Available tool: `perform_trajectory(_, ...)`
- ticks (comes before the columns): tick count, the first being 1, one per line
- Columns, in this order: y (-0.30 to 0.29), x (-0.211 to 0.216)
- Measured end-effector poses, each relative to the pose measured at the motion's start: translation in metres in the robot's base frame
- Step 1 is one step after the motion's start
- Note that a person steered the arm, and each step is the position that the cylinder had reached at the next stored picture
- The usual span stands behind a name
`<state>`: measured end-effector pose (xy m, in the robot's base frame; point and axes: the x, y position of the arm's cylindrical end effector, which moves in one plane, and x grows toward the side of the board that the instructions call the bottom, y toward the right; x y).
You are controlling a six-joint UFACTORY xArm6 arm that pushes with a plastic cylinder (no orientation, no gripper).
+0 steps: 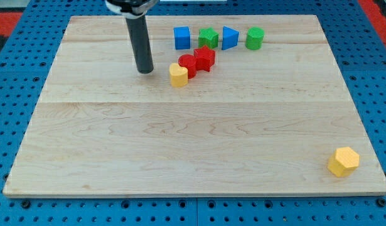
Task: Move the yellow heart diagonal to the yellow hexagon
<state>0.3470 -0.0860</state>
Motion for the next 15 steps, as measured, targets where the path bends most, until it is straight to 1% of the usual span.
perform_trajectory(1, 0.036, -0.005)
perform_trajectory(2, 0.040, 0.010)
perform_trajectory(3, 0.039, 0.039)
perform_trajectory(5, 0.091, 0.074)
perform_trajectory(6, 0.127, 0.088)
perform_trajectory(8, 0.219, 0.104)
perform_trajectory(9, 0.231, 0.126)
perform_trajectory(10, 0.187, 0.134)
perform_trajectory(11, 0.153, 0.131)
perform_trajectory(12, 0.136, 0.144)
perform_trajectory(14, 0.227, 0.153)
perform_trajectory(15, 0.250, 0.161)
